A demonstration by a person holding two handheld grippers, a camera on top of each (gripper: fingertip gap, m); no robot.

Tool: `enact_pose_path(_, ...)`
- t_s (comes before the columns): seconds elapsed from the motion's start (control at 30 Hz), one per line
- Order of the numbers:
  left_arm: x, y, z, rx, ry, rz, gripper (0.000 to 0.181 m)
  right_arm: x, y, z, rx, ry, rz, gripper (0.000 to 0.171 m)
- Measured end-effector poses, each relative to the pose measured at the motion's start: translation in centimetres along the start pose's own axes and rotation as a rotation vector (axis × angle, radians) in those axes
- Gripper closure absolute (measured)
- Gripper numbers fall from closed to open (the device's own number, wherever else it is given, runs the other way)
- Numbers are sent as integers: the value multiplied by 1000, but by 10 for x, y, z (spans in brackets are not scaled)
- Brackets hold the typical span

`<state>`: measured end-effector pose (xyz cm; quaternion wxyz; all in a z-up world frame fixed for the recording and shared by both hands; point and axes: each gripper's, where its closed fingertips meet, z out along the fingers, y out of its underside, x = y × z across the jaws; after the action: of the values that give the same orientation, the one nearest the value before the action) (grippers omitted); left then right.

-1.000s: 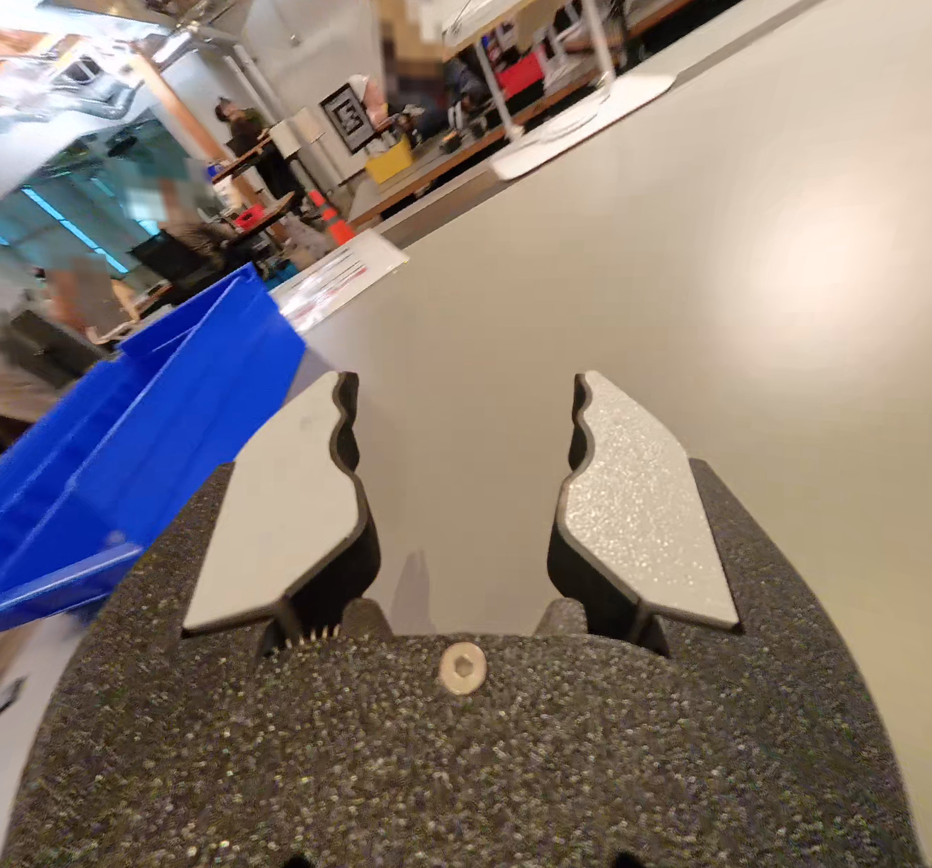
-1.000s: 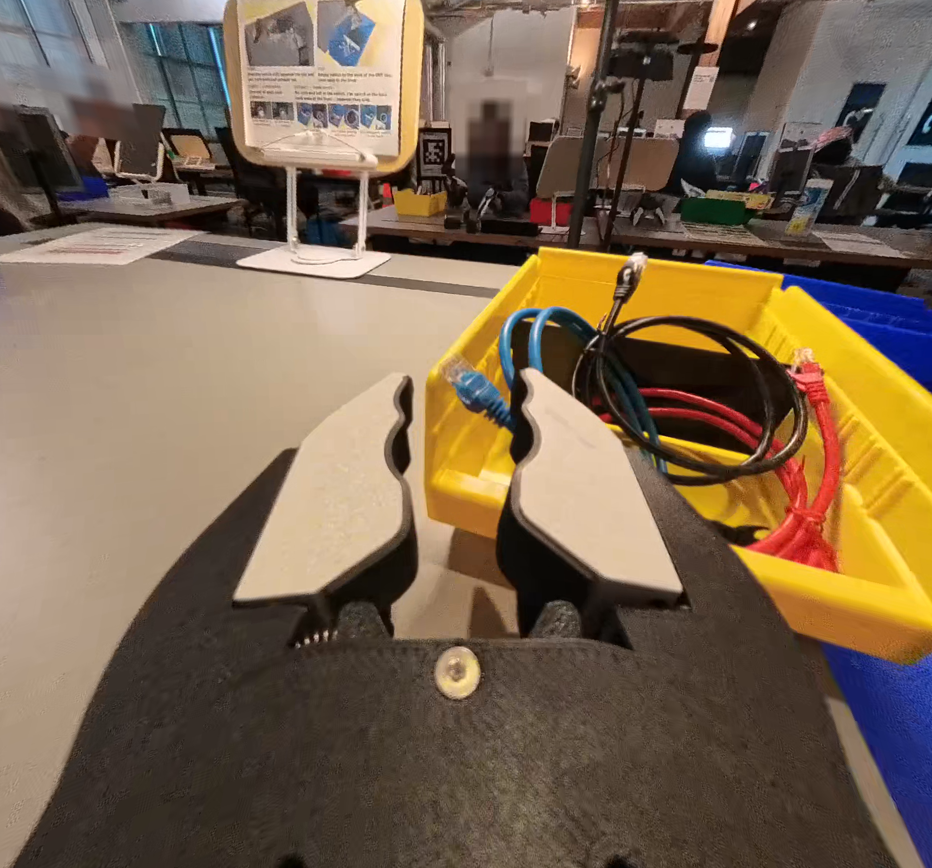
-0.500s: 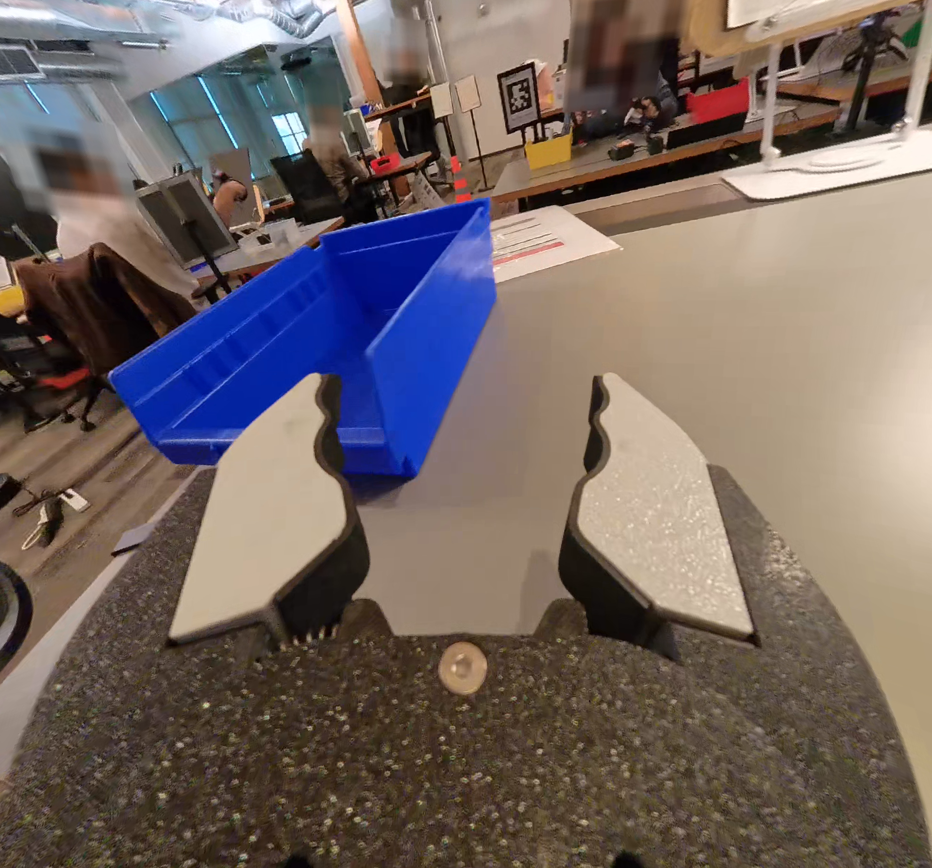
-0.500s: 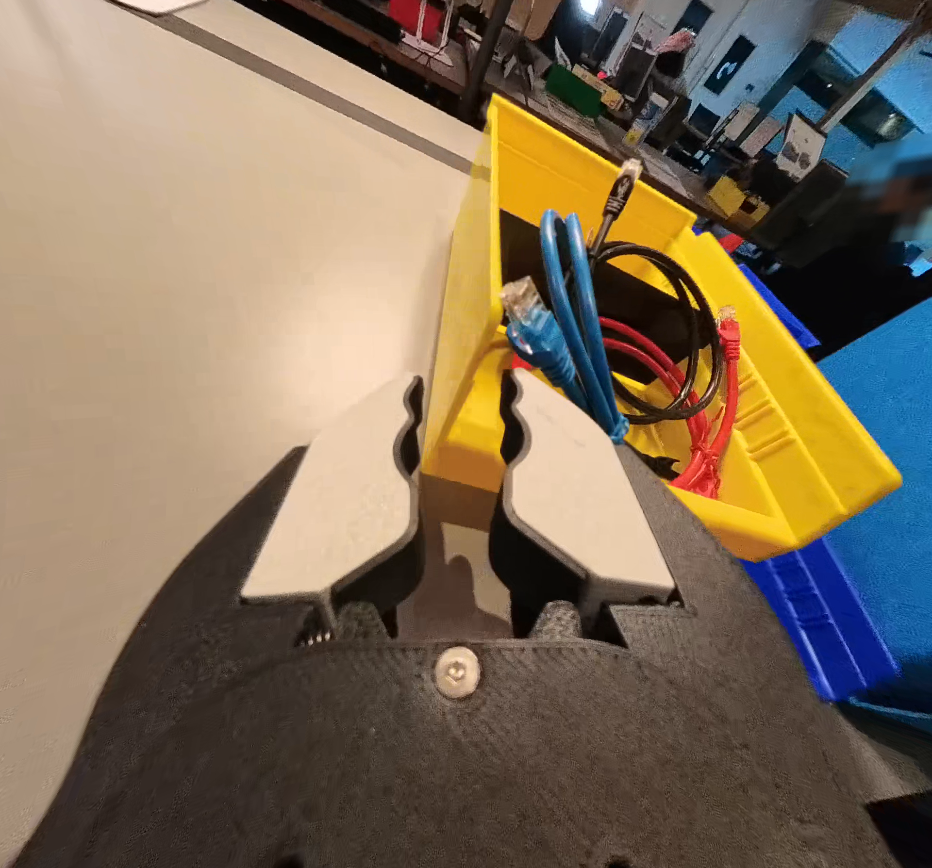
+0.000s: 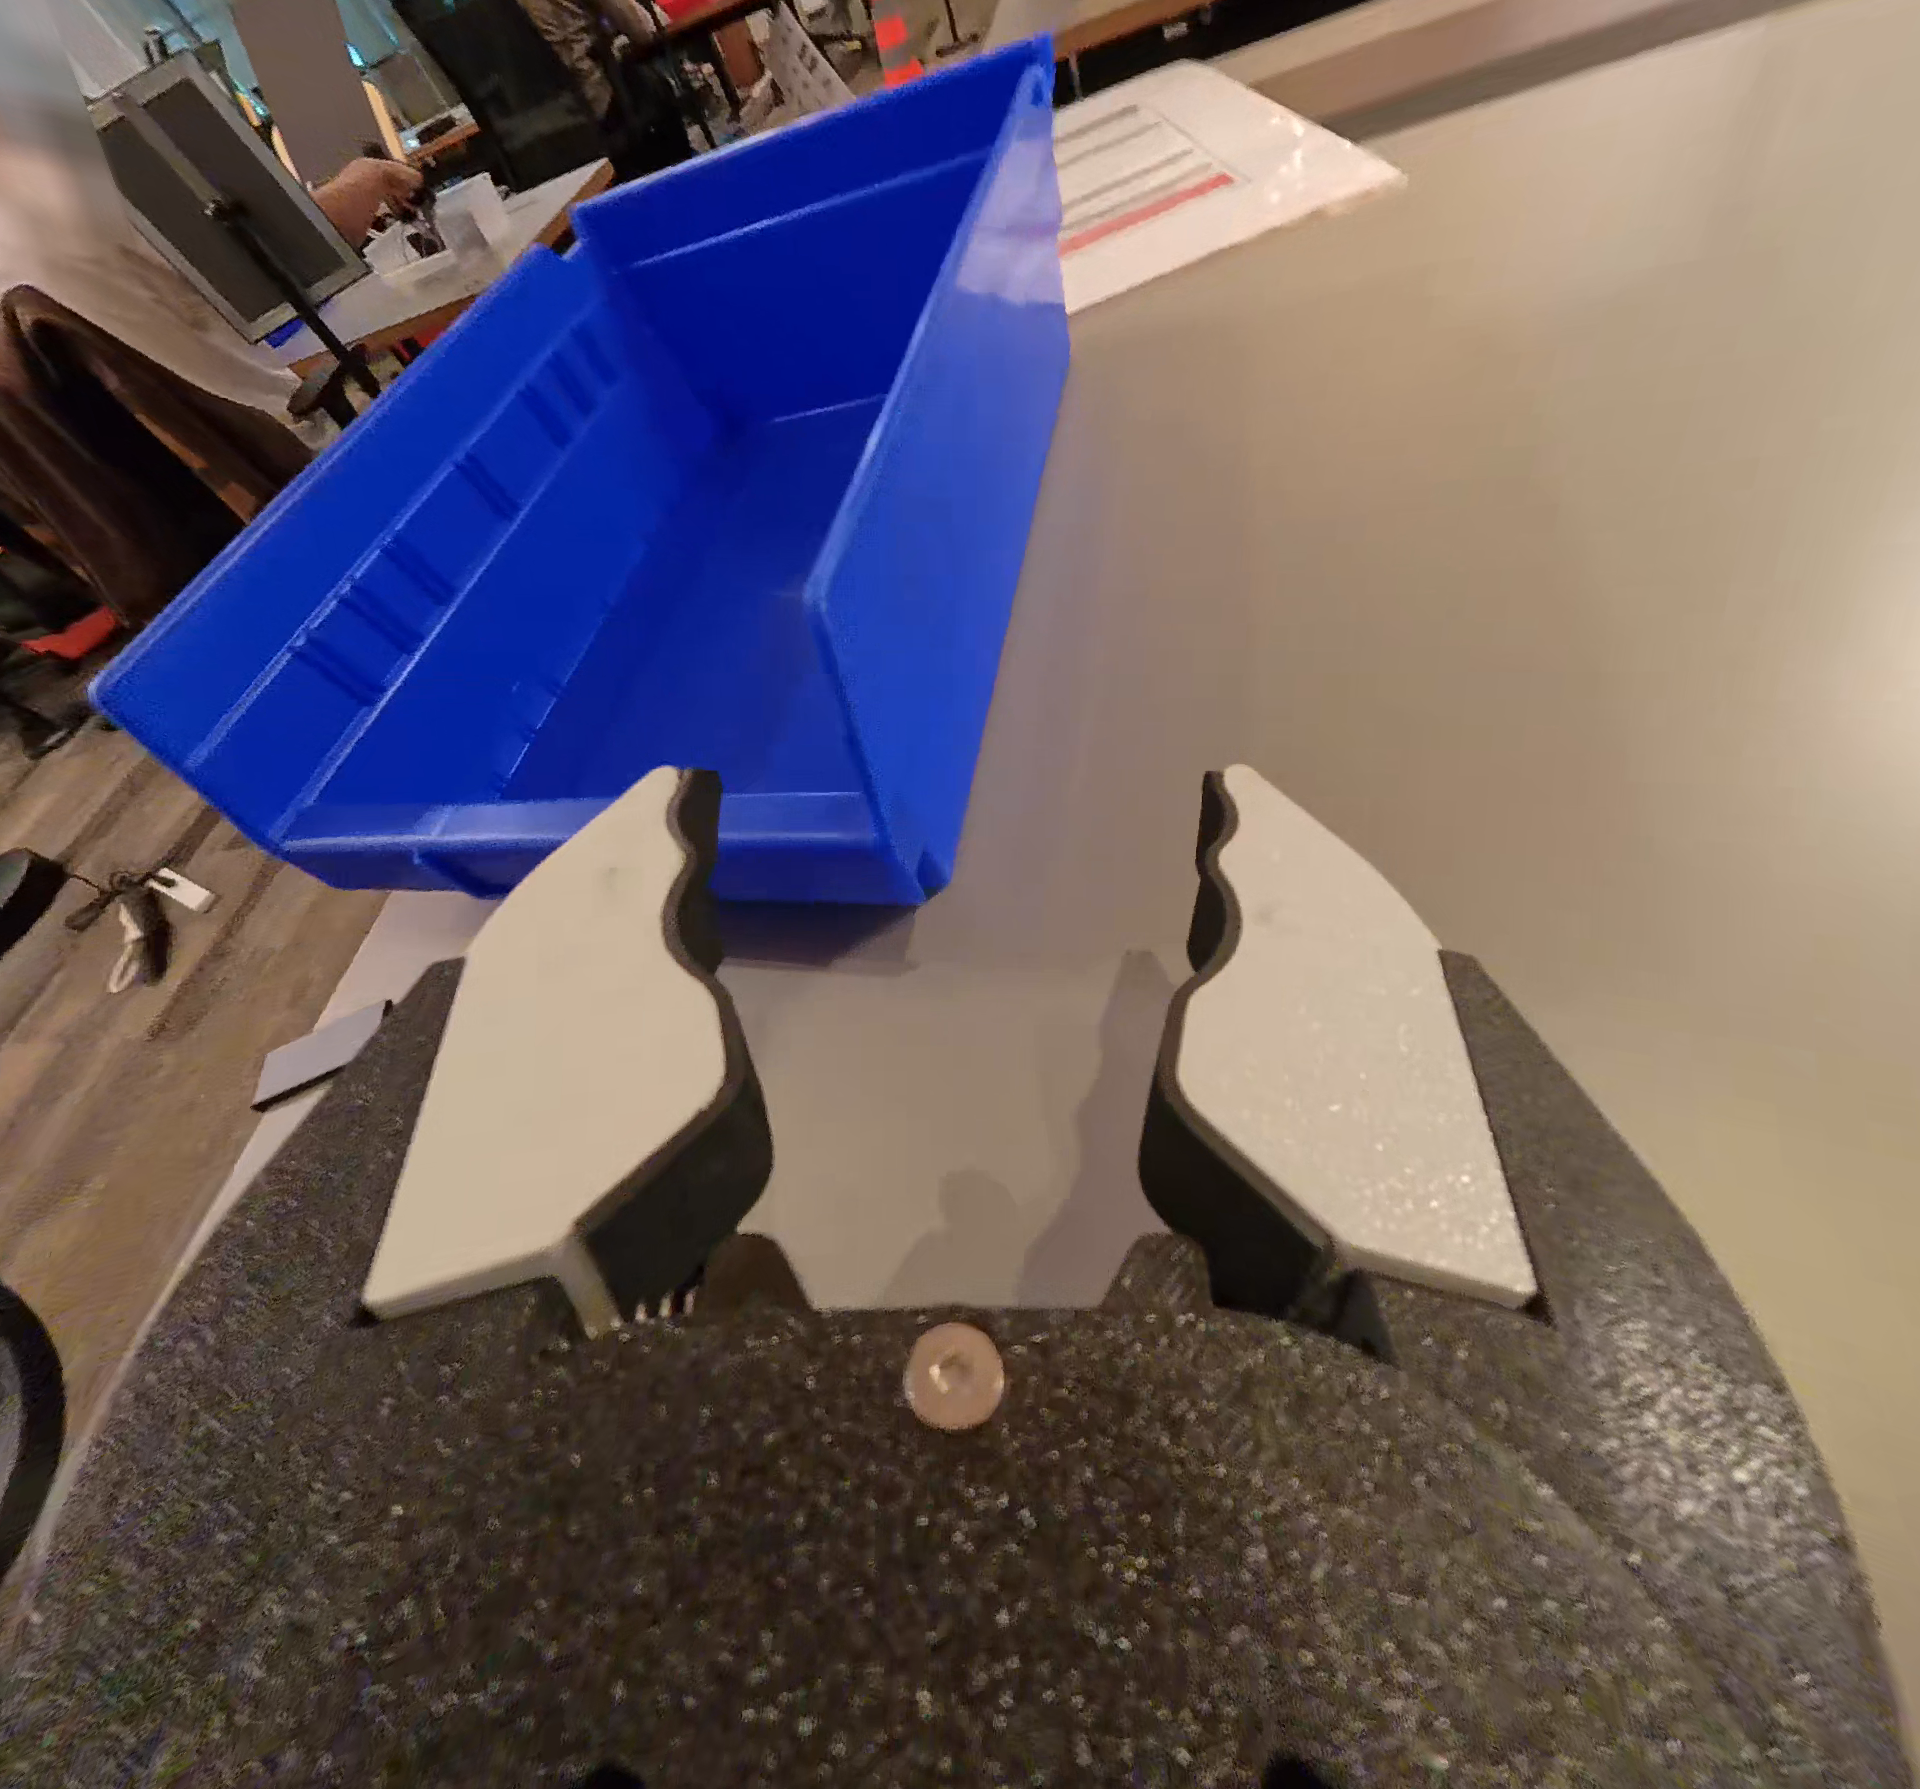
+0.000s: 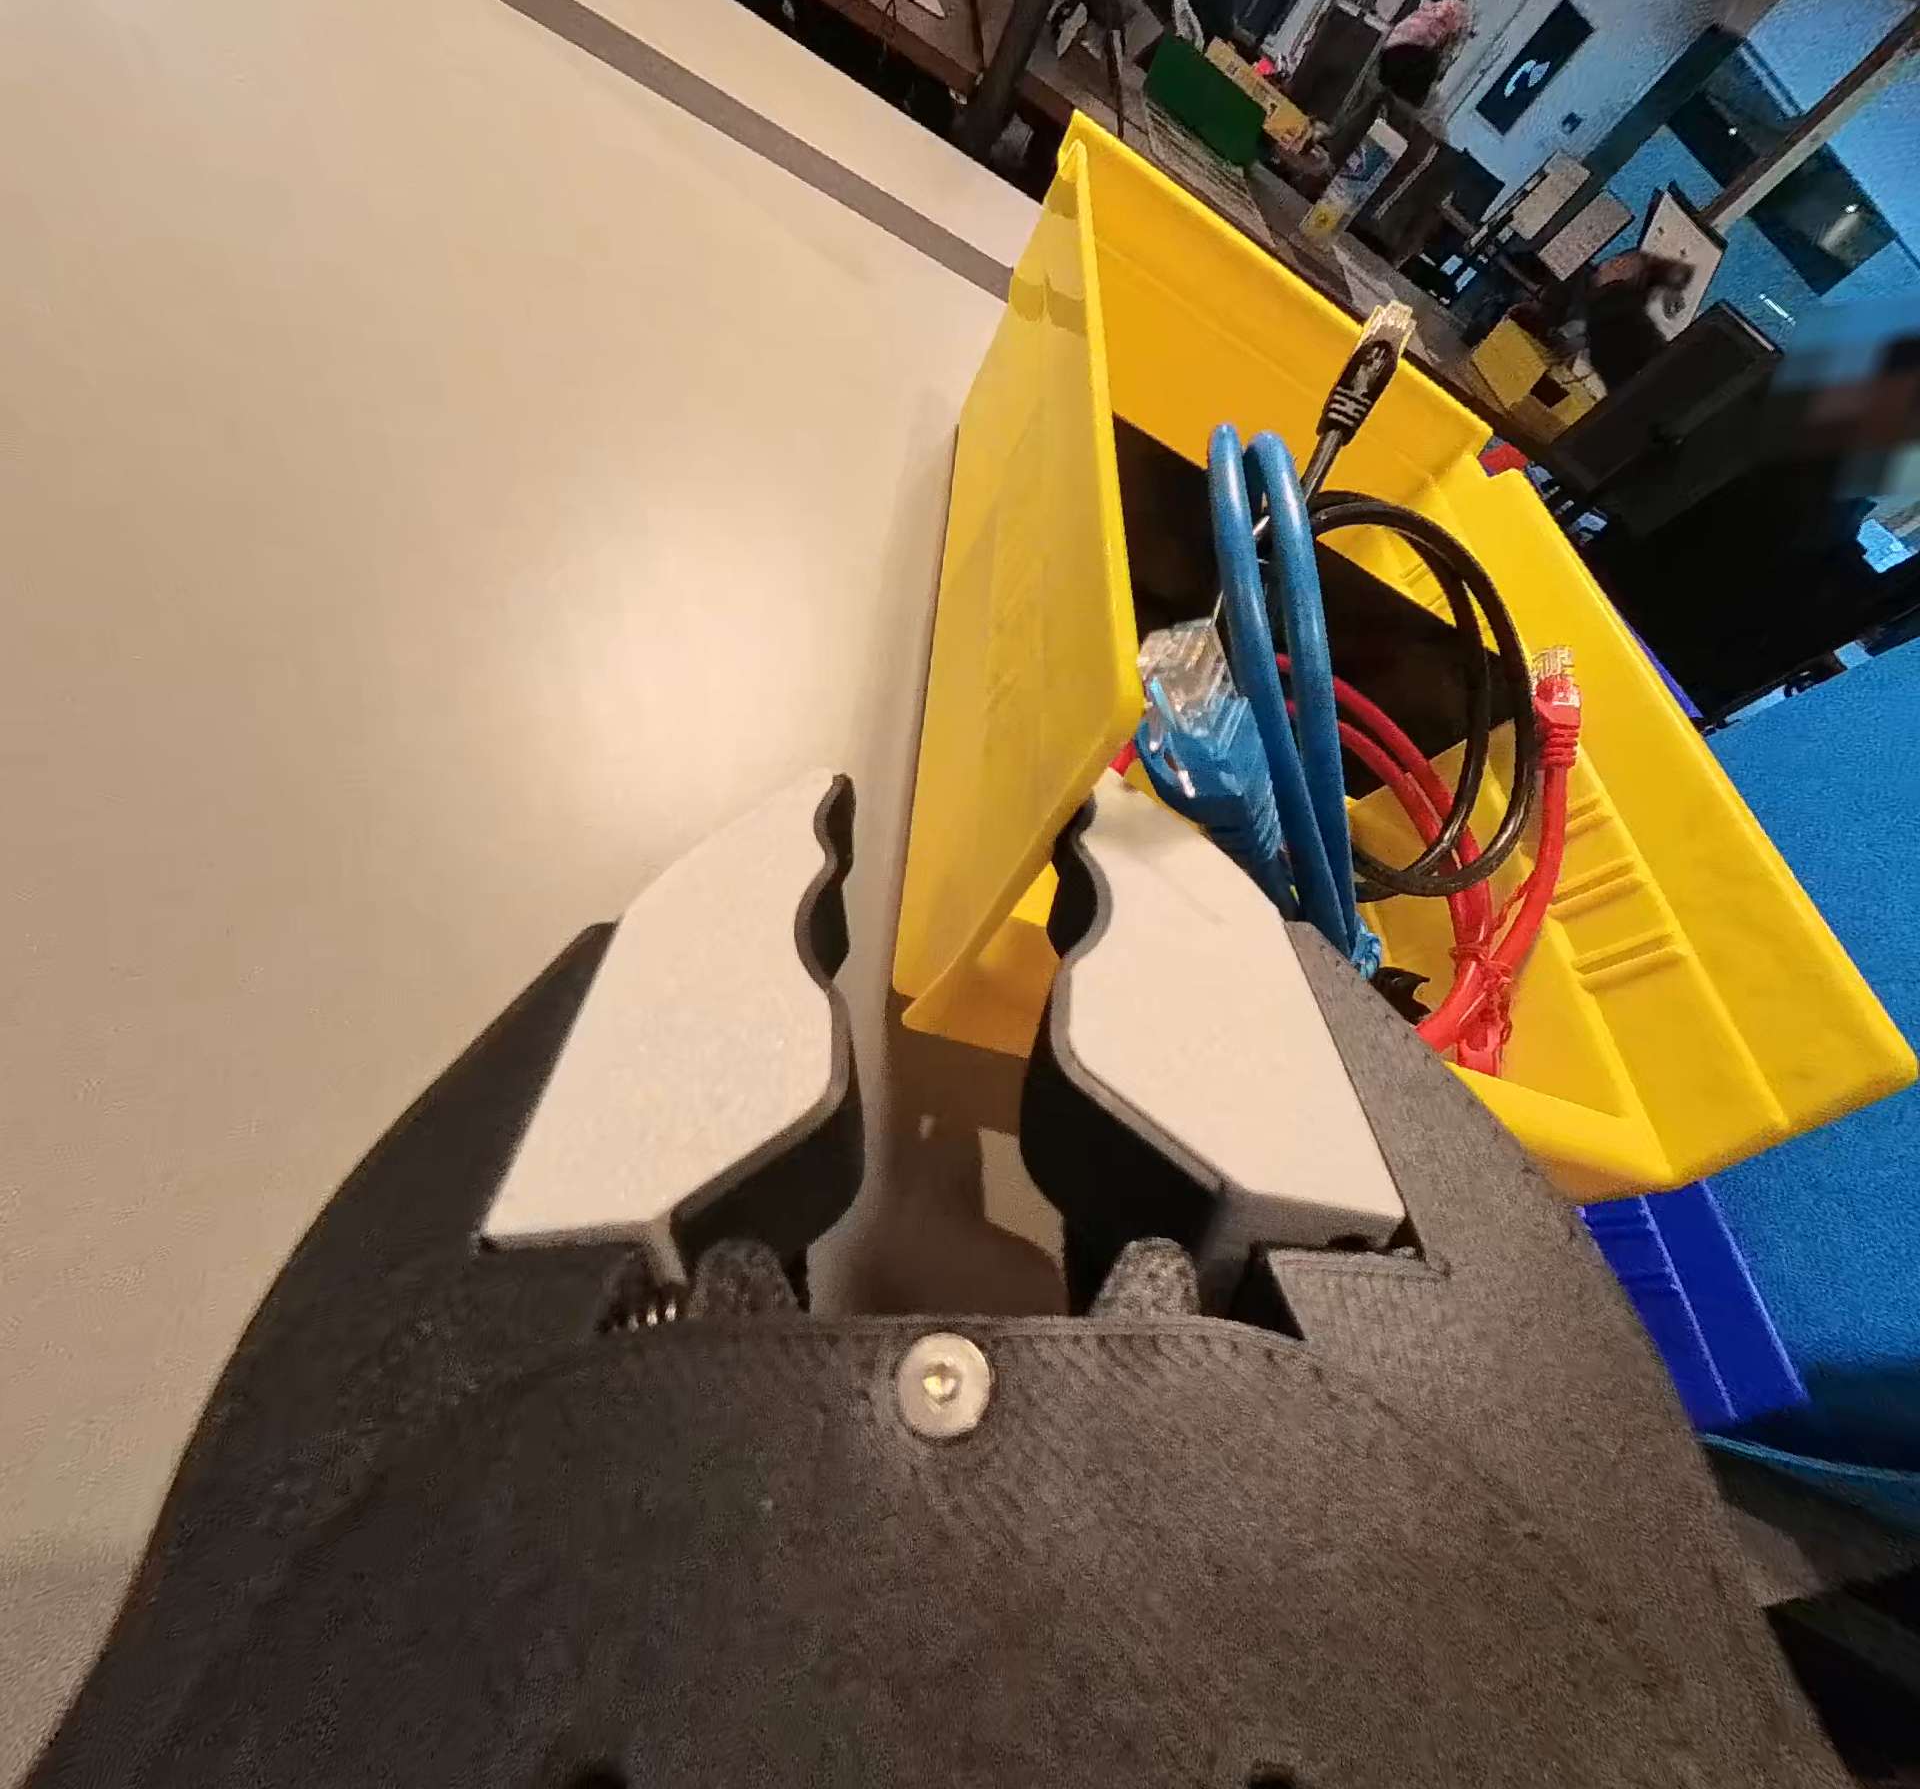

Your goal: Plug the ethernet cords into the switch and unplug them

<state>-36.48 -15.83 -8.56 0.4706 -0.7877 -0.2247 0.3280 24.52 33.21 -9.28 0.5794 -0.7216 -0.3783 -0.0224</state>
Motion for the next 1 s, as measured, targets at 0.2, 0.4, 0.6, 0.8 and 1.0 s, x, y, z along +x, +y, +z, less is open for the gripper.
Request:
enact_pose_path(0.2, 6, 4, 14, -50, -20, 99, 102, 1, 0, 2, -6, 10, -3, 135)
enact_pose_path(0.4, 2, 1, 23, -50, -51, 103, 124, 6, -3, 3, 7, 32, 30, 137)
enact_pose_path(0.6, -9, 5, 28, -89, -69, 38, 134, 15, -9, 11, 16, 33, 178, 139)
enact_pose_path(0.8, -15, 3, 33, -20, -27, 35, 171, 21, -11, 16, 22, 75, 149, 157)
enact_pose_path(1.0, 24, -5, 16, 80, 220, 145, 173, 7, -17, 13, 56, 35, 73, 164)
